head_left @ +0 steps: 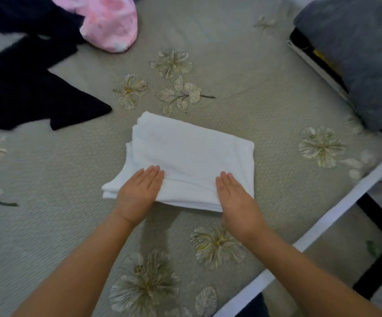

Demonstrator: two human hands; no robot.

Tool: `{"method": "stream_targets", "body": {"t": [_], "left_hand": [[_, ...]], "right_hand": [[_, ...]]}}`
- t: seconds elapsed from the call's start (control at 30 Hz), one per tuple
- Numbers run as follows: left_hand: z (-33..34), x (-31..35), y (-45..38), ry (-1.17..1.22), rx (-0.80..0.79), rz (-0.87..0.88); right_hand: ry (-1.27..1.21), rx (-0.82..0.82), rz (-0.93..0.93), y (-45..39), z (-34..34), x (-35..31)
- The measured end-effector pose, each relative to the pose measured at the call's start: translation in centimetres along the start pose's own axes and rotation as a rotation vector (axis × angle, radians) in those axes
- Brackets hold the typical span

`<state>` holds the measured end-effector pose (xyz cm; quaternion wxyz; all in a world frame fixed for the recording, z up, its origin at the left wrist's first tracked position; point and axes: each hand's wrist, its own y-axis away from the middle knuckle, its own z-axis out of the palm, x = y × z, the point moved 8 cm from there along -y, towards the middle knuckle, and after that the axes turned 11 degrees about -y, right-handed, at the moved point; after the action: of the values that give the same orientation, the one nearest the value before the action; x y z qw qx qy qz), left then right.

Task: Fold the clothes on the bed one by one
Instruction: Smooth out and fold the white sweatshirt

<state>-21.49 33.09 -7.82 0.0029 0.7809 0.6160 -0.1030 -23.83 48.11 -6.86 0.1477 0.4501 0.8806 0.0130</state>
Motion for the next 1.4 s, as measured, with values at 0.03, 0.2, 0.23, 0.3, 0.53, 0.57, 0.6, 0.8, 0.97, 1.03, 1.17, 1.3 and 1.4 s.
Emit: {"method": "stream_targets", "body": {"t": [0.03,0.2,0.23,0.3,0.53,0.57,0.6,0.8,0.97,1.03,1.17,1.3,1.4], "left_hand": [[-1.2,0.3,-1.3,-0.024,-0.004,-0.014],[-8.3,5.6,-10.1,-0.125,-0.058,0.035],[-9.8,7.3,-12.1,-0.145,-0.046,0.049],[-12.9,11.1,-16.0,-0.150,-0.030,0.083],[-19.4,23.4,-28.6,-0.082,-0.112,0.185],[-20.7,24.9,-30.4,-0.081,-0.099,0.205],[-21.8,26.1,-32.0,-0.086,-0.094,0.222],[-25.9,30.3,-42.3,-0.187,-0.032,0.291],[-27.8,30.4,-53.6,-0.264,0.012,0.311],[-28.4,30.0,-58.4,-0.286,0.031,0.305],[-30.0,28.6,-67.9,-0.283,0.099,0.280],[-27.7,26.9,-72.6,-0.232,0.144,0.296],[-19.4,25.9,-72.3,-0.302,-0.037,0.253]], "right_hand": [[-0.024,0.015,0.009,0.0,-1.3,1.0],[-0.164,0.084,0.068,1.6,-9.4,9.4],[-0.131,0.072,0.085,2.4,-10.9,11.7],[-0.139,0.054,0.124,4.4,-13.8,16.5],[-0.077,0.099,0.255,11.1,-25.1,30.5],[-0.081,0.102,0.273,11.9,-26.7,32.3],[-0.089,0.107,0.289,12.5,-27.9,33.7],[-0.152,0.226,0.369,11.8,-34.2,42.0],[-0.167,0.331,0.406,5.9,-40.2,49.1],[-0.177,0.377,0.424,3.3,-42.9,51.5],[-0.146,0.483,0.454,-2.0,-47.5,56.2],[-0.167,0.483,0.451,-6.2,-45.5,58.5],[-0.183,0.283,0.369,-9.8,-37.4,57.8]]}}
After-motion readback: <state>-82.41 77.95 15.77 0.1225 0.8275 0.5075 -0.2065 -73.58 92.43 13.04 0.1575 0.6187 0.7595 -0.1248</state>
